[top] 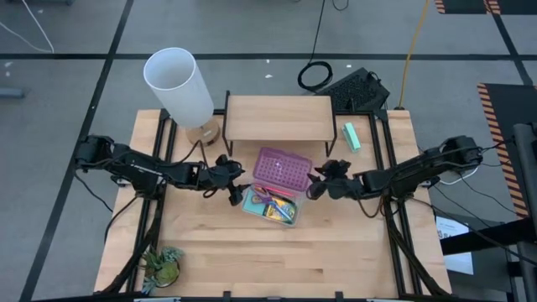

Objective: Pack school essentials
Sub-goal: Close the violet supply box

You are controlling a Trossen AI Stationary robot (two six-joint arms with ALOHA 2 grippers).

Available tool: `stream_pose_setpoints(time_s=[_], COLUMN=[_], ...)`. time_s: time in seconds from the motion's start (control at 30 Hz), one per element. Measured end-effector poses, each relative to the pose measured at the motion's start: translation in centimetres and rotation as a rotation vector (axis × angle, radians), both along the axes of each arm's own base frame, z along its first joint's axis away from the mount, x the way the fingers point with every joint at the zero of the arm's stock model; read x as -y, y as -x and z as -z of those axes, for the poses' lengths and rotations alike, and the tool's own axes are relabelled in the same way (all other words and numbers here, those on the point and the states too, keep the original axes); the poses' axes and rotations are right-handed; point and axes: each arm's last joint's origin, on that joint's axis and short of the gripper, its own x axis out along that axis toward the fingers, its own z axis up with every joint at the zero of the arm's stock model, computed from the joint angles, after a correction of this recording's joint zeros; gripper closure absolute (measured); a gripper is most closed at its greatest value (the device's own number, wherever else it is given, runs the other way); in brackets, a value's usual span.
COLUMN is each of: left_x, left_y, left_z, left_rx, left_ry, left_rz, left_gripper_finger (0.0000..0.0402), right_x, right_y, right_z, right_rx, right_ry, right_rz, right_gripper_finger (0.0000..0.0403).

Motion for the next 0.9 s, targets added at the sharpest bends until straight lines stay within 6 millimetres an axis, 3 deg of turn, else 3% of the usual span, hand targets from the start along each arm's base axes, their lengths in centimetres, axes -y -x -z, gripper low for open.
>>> stream_pose_setpoints(time_s=[0.4, 0.67, 0.9], left_x=[0.0, 0.0, -0.1], left_y=[-0.6, -0.7, -0.7], left_z=[-0.9, -1.0, -1.0], left_rx=[0.096, 0.105, 0.102], left_ry=[-0.054, -0.067, -0.072], left_rz=[0.038, 0.045, 0.043], left_gripper_finger=[0.0119, 0.0119, 0.0119], right_x=[1.9, 2.7, 4.0], right_y=[2.6, 1.3, 0.7], right_z=[4.0, 5.6, 6.8], right_rx=[0.137, 0.173, 0.167], right_ry=[-0.126, -0.134, -0.137], right_rz=[0.107, 0.113, 0.105], right_gripper_finger=[0.0158, 0.0136, 0.0147])
